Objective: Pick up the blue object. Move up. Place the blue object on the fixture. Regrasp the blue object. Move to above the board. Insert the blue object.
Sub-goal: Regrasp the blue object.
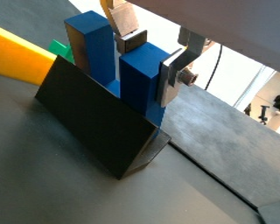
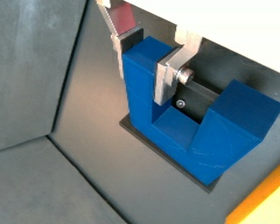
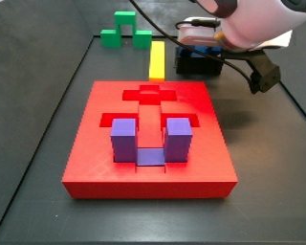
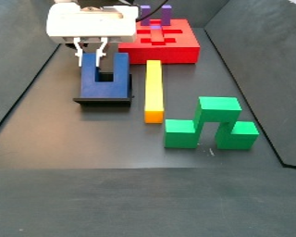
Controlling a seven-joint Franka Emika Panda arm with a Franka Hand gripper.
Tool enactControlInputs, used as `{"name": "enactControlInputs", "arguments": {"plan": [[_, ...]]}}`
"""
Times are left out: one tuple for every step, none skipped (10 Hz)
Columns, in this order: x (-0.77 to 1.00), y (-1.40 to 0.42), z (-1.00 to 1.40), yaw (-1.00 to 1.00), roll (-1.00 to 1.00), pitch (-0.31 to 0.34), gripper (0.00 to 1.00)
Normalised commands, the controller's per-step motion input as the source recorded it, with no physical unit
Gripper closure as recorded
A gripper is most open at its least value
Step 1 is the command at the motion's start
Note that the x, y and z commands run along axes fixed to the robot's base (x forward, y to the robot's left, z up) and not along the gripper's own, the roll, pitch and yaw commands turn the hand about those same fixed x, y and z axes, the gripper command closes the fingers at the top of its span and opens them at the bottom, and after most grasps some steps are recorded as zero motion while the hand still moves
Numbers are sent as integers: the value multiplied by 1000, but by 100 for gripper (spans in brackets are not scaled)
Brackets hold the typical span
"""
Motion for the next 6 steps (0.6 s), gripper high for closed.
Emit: {"name": "enactControlInputs", "arguments": {"plan": [[0,0,0,0,0,0,100],[0,0,0,0,0,0,100],[0,0,0,0,0,0,100],[0,0,0,0,0,0,100],[0,0,0,0,0,0,100],[0,0,0,0,0,0,100]]}}
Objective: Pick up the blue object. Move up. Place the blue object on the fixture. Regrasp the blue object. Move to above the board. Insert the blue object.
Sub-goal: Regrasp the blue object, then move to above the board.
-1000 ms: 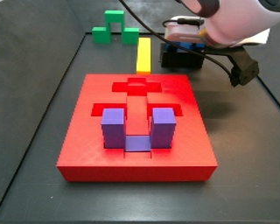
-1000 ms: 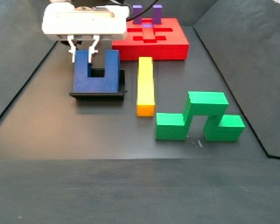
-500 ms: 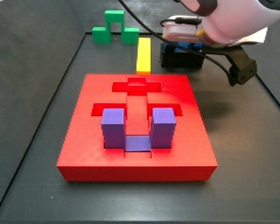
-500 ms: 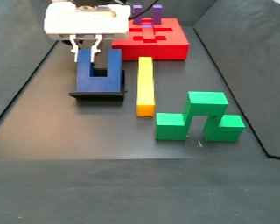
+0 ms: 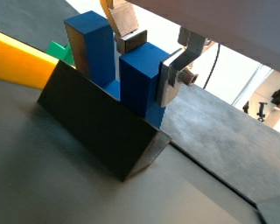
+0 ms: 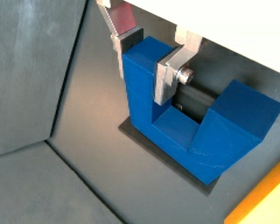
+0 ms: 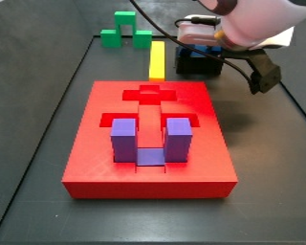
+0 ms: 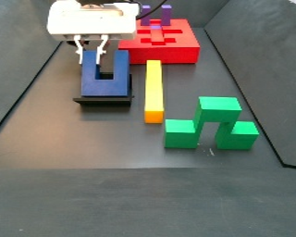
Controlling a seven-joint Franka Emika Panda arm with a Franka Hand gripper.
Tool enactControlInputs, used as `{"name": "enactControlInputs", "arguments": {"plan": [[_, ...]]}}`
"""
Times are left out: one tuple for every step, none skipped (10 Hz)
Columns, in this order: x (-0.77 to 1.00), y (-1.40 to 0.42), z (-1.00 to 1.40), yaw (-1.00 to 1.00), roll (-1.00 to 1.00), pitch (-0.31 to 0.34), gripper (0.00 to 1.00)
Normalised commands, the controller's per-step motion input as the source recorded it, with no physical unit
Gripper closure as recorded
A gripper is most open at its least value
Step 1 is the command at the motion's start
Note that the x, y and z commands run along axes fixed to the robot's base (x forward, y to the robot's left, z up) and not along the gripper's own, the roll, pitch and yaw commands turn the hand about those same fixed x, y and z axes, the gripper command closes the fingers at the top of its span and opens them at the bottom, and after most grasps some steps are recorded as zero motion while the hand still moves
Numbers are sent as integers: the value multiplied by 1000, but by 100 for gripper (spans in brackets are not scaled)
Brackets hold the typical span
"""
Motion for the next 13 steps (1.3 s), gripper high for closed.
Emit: {"name": "enactControlInputs", "arguments": {"plan": [[0,0,0,0,0,0,100],[0,0,0,0,0,0,100],[0,0,1400,0,0,0,100],[-5,-8,1400,-29,-5,-5,100],[-27,-1,1400,-19,-30,-8,100],[-23,9,1400,-13,-7,-12,100],[0,-7,1400,-20,15,40,100],[2,-23,1400,-20,9,57,100],[9,1,1400,-10,-13,64,100],[10,-4,931,2,-13,73,100],[18,-17,514,13,-2,86,100],[45,-20,201,34,18,93,100],[-1158,-1400,280,64,-1000,123,100]]}}
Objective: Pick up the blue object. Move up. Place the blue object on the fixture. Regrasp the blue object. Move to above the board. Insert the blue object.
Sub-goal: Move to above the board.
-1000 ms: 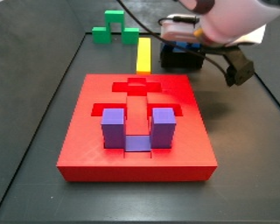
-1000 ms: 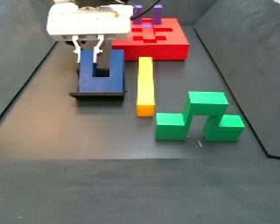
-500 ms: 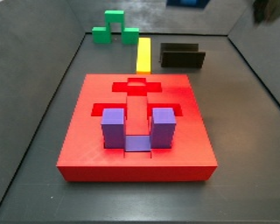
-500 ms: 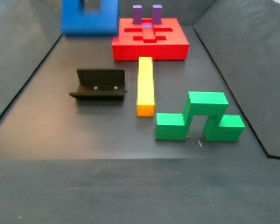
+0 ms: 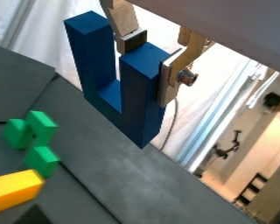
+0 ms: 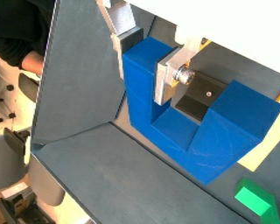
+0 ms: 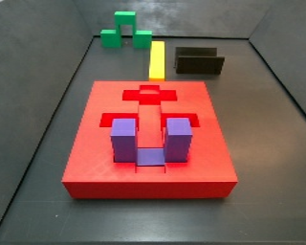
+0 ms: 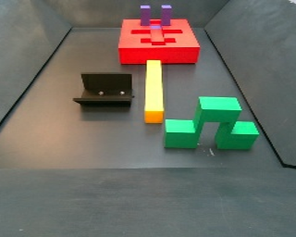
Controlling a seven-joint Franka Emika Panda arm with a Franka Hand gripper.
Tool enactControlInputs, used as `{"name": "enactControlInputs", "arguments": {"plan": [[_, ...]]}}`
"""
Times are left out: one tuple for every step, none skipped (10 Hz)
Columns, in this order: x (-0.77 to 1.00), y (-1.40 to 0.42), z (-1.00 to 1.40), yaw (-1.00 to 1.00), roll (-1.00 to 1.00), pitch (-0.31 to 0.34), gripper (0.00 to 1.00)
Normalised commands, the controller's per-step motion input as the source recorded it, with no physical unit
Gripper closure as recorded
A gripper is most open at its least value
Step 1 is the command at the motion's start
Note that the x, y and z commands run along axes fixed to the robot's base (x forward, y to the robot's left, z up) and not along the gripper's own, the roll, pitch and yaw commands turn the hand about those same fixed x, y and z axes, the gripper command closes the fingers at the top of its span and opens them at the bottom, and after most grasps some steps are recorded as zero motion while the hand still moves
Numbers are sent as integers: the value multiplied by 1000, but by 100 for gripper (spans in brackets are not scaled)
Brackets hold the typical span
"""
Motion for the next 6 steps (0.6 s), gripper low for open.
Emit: {"name": "enactControlInputs", "arguments": {"plan": [[-1168,-1400,267,67,-1000,119,100],[-1264,-1400,289,82,-1000,83,100],[-1294,-1400,260,90,-1000,79,100],[-1279,-1400,271,95,-1000,68,100],[-1287,-1400,265,102,-1000,62,100],[-706,-724,127,105,-1000,50,100]]}}
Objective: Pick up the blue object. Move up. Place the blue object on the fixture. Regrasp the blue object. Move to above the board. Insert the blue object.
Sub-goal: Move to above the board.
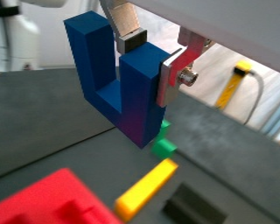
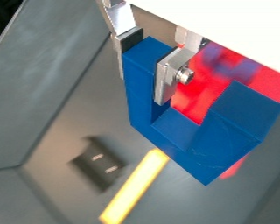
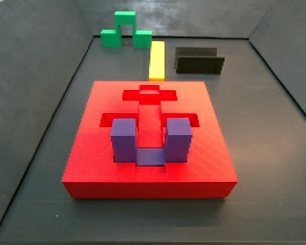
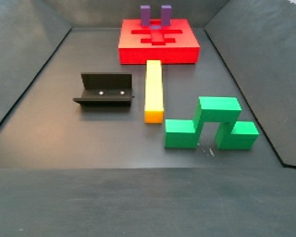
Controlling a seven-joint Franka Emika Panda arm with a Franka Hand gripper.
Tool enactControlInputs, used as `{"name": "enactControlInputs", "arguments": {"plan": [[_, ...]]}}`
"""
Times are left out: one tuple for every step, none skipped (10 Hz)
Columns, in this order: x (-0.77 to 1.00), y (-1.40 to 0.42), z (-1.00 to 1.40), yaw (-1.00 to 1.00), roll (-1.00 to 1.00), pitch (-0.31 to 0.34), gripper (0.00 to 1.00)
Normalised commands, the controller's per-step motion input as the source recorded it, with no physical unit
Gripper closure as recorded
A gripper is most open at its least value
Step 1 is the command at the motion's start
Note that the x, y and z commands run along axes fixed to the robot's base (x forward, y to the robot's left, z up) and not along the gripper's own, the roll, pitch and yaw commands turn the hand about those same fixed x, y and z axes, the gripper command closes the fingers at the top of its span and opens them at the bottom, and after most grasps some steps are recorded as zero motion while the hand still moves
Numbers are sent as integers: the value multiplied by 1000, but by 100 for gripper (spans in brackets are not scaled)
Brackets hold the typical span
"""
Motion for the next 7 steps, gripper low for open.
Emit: {"name": "enactControlInputs", "arguments": {"plan": [[-276,-241,29,106,-1000,40,100],[-82,-50,17,94,-1000,27,100],[-79,-39,13,95,-1000,18,100],[-86,-9,4,90,-1000,-19,100],[-74,16,5,69,-885,-35,100],[-60,27,1,39,-582,-44,100],[-50,20,-1,22,-448,-44,100]]}}
